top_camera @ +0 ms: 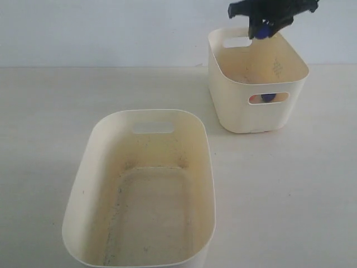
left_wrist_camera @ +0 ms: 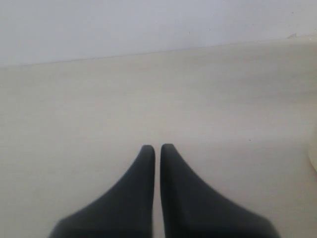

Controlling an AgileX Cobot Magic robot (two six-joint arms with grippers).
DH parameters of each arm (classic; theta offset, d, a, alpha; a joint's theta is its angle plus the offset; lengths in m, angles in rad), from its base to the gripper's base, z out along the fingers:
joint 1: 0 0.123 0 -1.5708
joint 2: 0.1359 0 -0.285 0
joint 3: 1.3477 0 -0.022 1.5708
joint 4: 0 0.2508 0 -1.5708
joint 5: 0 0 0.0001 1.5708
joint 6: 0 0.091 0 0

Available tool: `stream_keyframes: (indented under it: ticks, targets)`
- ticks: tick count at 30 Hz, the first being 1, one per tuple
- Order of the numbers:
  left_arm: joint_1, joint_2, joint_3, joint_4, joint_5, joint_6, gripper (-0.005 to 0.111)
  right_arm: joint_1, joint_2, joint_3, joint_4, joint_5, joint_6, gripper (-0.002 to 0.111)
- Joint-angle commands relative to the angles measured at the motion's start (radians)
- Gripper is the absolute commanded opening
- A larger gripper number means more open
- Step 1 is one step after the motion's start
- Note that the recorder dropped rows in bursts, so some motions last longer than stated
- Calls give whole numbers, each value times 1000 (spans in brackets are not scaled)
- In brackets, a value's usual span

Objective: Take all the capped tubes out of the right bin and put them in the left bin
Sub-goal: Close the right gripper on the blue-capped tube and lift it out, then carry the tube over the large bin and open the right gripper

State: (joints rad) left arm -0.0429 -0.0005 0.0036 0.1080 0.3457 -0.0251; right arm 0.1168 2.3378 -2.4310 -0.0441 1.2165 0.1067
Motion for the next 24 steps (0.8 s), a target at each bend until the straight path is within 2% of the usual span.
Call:
stream_keyframes:
  ticks: [1,4,7,13,18,19,24]
  targets:
    - [-1,0,-4,-11,-6,-10,4,-6,-98,-1,106,5,-11,0]
    - [-1,0,-4,-11,-6,-10,4,6,-159,42,222,5,-34,0]
    - [-1,0,-4,-11,-6,-10,4,36,-247,161,231,5,-54,0]
    - [-1,0,-4,-11,-6,-10,4,133,-482,567,231,5,-65,0]
    - [-1,0,-4,-11,-6,-10,4,289,-629,865,237,5,-80,0]
    - [-1,0,-4,-11,-6,-10,4,360,-654,937,241,5,-87,0]
    - [-1,0,-4,-11,-6,-10,4,573,-662,986,248,5,-87,0]
